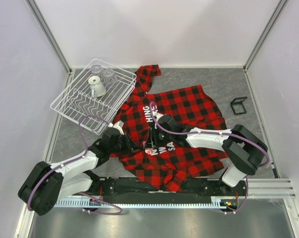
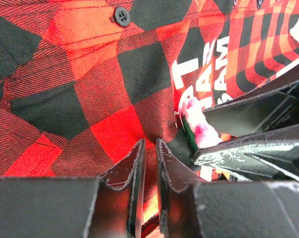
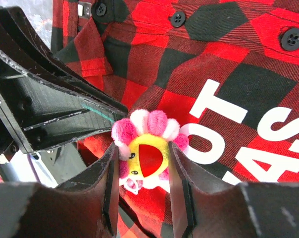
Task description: Remove the brooch from the garment
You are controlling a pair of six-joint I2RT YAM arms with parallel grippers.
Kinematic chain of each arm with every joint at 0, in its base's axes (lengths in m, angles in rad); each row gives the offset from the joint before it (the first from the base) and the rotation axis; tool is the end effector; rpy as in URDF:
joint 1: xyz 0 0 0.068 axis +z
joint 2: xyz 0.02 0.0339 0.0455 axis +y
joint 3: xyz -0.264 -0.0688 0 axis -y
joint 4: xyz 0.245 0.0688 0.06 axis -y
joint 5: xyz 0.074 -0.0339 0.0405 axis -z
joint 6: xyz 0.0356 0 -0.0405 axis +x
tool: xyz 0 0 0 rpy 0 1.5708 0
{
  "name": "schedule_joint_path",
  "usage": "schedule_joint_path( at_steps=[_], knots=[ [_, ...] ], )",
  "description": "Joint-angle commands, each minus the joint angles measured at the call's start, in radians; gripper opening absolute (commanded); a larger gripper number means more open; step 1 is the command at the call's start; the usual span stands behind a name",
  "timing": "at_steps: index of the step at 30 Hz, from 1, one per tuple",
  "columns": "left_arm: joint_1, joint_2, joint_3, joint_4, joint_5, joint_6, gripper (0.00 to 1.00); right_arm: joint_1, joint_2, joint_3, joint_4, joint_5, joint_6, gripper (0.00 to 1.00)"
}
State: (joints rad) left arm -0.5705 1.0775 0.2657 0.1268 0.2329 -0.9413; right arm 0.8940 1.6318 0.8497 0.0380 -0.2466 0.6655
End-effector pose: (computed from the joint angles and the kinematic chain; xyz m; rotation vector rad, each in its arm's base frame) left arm 0.1565 -0.1102 0.1408 -0.3192 2.4420 -1.0094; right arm 0.2012 0.2643 0.1734 -0.4258 2.5025 1.0050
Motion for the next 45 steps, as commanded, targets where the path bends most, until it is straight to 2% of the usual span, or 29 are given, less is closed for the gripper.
schedule_joint_path(
  at_steps=[1, 5, 10, 11, 16, 20, 22, 25, 27, 29, 30, 34, 45],
  knots=[
    [0.004, -0.014, 0.001, -0.013, -0.014, 0.019, 0.21, -0.041, -0.020, -0.066, 0.240, -0.105, 0.094, 0.24],
    [0.003, -0.016, -0.002, -0.010, -0.001, 0.024, 0.21, -0.049, -0.027, -0.095, 0.237, -0.080, 0.091, 0.45],
    [0.003, -0.007, 0.010, 0.014, 0.058, 0.039, 0.21, -0.059, -0.052, -0.112, 0.177, -0.039, 0.062, 0.53],
    [0.003, -0.002, 0.021, 0.017, 0.075, 0.056, 0.21, -0.063, -0.055, -0.116, 0.172, -0.033, 0.057, 0.60],
    [0.003, 0.012, 0.041, 0.008, 0.151, 0.082, 0.23, -0.081, -0.079, -0.141, 0.165, -0.030, 0.043, 0.74],
    [0.003, -0.017, 0.017, -0.004, 0.166, 0.085, 0.30, -0.081, -0.078, -0.132, 0.128, -0.017, 0.022, 0.72],
    [0.003, -0.030, 0.006, -0.004, 0.181, 0.085, 0.37, -0.081, -0.076, -0.121, 0.108, -0.019, -0.003, 0.70],
    [0.003, -0.044, -0.008, 0.020, 0.227, 0.088, 0.42, -0.067, -0.087, -0.095, 0.074, -0.010, -0.046, 0.73],
    [0.003, -0.030, -0.006, 0.017, 0.249, 0.085, 0.40, -0.024, -0.087, -0.058, -0.005, 0.056, -0.078, 0.75],
    [0.003, -0.019, -0.028, 0.019, 0.252, 0.064, 0.34, 0.015, -0.084, -0.002, -0.044, 0.160, -0.107, 0.80],
    [0.001, -0.014, -0.042, 0.026, 0.247, 0.058, 0.33, 0.055, -0.072, 0.021, -0.112, 0.194, -0.112, 0.80],
    [0.001, -0.042, -0.101, 0.005, 0.201, 0.045, 0.29, 0.124, -0.024, 0.129, -0.216, 0.361, -0.110, 0.81],
    [0.001, -0.110, -0.109, -0.019, 0.181, 0.032, 0.29, 0.224, 0.118, 0.252, -0.320, 0.484, -0.125, 0.82]
  ],
)
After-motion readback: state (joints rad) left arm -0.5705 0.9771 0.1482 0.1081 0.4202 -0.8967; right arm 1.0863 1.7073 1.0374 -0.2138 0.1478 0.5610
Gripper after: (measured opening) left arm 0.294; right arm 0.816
